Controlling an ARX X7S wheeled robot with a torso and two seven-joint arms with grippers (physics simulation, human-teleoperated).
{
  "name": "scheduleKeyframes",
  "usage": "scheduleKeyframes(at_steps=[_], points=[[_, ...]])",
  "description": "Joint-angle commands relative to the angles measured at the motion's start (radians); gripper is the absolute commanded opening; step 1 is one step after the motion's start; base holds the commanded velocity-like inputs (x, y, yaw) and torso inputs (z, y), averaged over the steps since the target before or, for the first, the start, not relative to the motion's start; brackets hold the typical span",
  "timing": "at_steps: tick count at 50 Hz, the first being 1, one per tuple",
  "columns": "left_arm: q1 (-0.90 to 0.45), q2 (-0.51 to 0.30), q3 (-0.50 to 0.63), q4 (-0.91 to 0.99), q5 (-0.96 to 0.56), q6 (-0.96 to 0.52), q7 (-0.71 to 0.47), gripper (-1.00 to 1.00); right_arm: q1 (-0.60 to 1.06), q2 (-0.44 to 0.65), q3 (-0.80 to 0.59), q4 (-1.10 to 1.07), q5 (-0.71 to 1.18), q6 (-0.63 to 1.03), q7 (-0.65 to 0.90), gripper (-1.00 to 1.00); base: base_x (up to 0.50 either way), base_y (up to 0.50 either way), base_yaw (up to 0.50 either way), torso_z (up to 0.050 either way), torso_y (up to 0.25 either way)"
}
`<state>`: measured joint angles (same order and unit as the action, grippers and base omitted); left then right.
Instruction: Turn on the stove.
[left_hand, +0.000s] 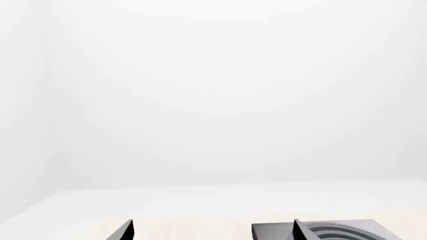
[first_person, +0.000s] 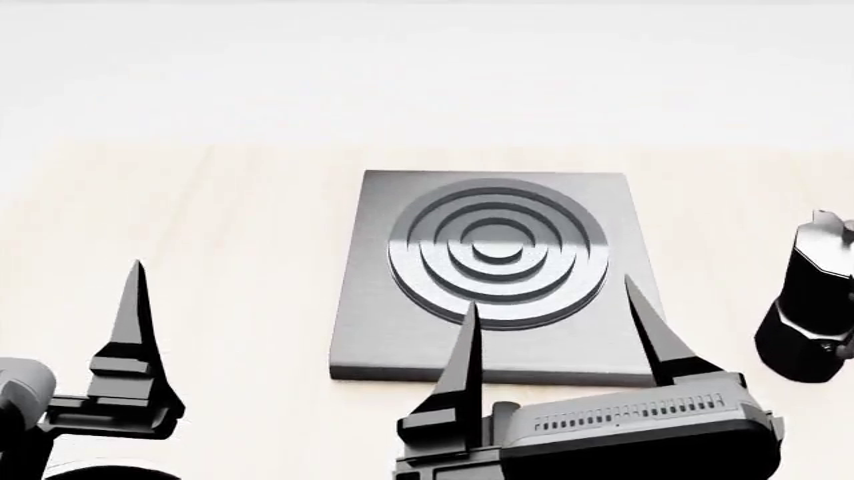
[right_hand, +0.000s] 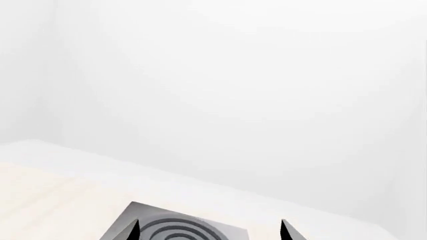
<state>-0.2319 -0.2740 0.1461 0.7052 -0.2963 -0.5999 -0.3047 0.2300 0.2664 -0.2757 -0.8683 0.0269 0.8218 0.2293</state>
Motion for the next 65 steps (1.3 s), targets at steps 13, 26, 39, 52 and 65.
scheduleKeyframes(at_steps=[13,26,39,52,65], points=[[-0.002,-0.007,0.008,-0.004,-0.007,0.004,-0.009,1.0,0.025,-0.022,0.008,0.089,0.037,0.046,-0.002,1.0,0.0,0.0,0.0,0.0,0.0],[-0.002,-0.012,0.012,-0.008,-0.008,0.01,-0.014,1.0,0.04,-0.055,0.025,0.207,0.061,0.081,0.008,1.0,0.0,0.0,0.0,0.0,0.0],[-0.004,-0.015,0.018,-0.01,-0.011,0.012,-0.018,1.0,0.049,-0.062,0.022,0.273,0.085,0.113,-0.003,1.0,0.0,0.0,0.0,0.0,0.0],[-0.005,-0.019,0.02,-0.012,-0.014,0.015,-0.025,1.0,0.051,-0.075,0.043,0.3,0.126,0.147,-0.018,1.0,0.0,0.0,0.0,0.0,0.0],[-0.006,-0.023,0.022,-0.021,-0.014,0.02,-0.032,1.0,0.062,-0.093,0.065,0.331,0.17,0.213,-0.027,1.0,0.0,0.0,0.0,0.0,0.0]])
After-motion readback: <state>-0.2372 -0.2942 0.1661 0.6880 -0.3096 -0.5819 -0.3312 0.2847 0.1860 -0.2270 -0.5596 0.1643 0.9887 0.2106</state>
